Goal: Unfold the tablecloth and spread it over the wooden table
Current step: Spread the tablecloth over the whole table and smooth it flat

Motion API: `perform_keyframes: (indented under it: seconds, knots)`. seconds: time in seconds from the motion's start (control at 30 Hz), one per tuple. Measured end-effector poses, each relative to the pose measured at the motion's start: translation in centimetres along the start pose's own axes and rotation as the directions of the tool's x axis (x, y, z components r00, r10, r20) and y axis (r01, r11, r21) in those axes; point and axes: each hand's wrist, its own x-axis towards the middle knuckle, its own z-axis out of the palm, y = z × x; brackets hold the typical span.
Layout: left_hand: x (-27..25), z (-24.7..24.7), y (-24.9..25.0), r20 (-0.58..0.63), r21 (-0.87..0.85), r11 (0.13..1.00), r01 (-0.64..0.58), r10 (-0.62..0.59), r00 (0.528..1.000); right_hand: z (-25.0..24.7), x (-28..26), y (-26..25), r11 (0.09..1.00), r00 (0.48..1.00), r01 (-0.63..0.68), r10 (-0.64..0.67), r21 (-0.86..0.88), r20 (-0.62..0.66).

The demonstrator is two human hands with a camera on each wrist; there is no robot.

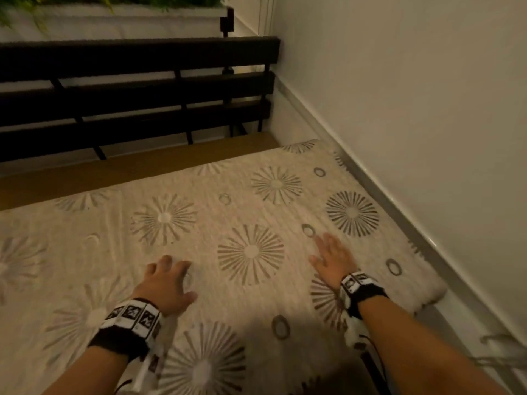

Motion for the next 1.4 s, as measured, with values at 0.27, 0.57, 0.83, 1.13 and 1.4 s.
perform_keyframes:
  seconds: [0.27,0.57,0.83,1.13,1.4]
  knots:
    - [1.5,-3.7,6.8,0.066,0.113,0.975,0.192,-0.201,0.977,-4.5,-0.2,17.8,0.881,0.883,-0.462,0.467,0.103,-0.035]
    - [7.7,-5.7,17.3,-0.25,-0.072,0.984,0.164,-0.177,0.952,-9.4,9.4,-4.0,0.848,0.853,0.518,-0.522,-0.114,-0.007]
    - [11.0,-4.9,14.5,-0.077,-0.096,0.961,0.259,-0.266,0.961,-5.5,14.2,-10.2,0.717,0.744,0.667,-0.622,-0.204,0.245]
    - [12.3,-7.4,14.7,0.009,-0.086,0.972,0.221,-0.221,0.975,-13.5,23.2,10.4,0.997,0.993,-0.037,0.045,-0.074,0.109]
    - [17.5,-10.3,22.8,-0.067,0.021,0.994,0.106,-0.104,0.992,-19.4,31.1,9.6,0.957,0.955,0.285,-0.279,0.059,-0.099]
